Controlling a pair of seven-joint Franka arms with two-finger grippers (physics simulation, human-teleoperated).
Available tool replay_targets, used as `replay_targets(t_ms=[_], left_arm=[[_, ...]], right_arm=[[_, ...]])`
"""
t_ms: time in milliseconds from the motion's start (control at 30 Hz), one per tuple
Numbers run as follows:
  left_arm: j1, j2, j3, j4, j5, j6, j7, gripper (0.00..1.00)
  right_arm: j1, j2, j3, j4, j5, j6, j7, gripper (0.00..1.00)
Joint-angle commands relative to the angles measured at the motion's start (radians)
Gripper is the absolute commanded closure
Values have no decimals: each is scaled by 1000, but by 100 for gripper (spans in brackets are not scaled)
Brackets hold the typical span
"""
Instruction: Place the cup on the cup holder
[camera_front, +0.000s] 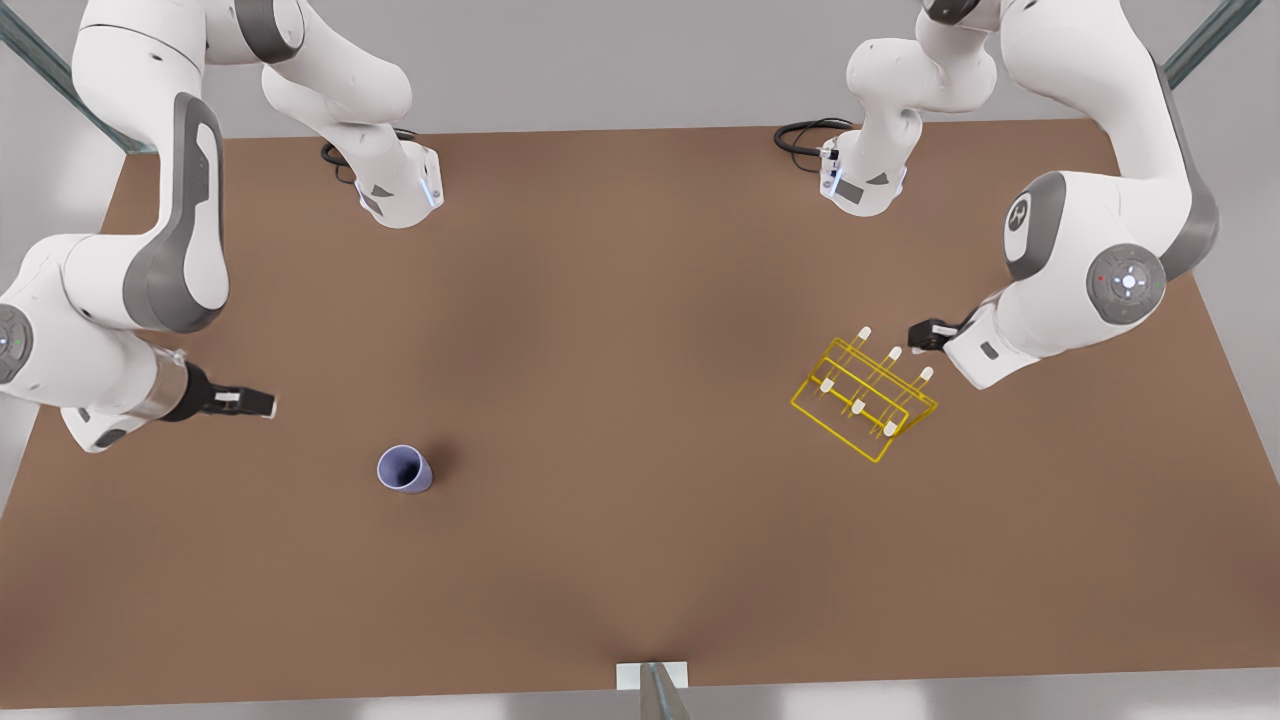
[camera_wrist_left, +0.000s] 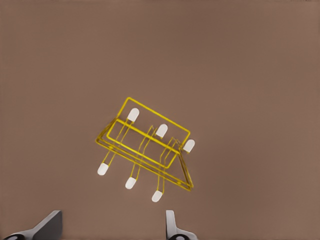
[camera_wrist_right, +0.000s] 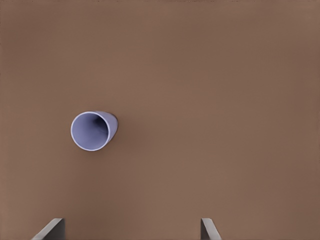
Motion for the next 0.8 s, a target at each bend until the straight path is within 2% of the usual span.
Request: replay_targets(t_ms=[0, 200, 367, 533, 633, 767], left_arm=[[0, 1, 0, 1, 3, 2, -5, 0], [0, 24, 0, -2, 6, -35, -3, 0], [0, 21, -4, -2, 8, -50, -3, 0], [0, 21, -4, -2, 11, -50, -2, 0], [0, 21, -4, -2, 11, -50, 1, 0], [0, 24, -2, -2, 11, -51, 0, 0]], right_arm=[[2, -1, 0, 0, -1, 77, 24, 0], [18, 2, 11, -7, 1, 86, 28, 0], [114, 43, 23, -78, 7, 198, 91, 0], [162, 158, 31, -79, 53, 356, 94, 0], [223, 194, 31, -75, 53, 367, 152, 0], [226, 247, 51, -75, 85, 415, 152, 0]])
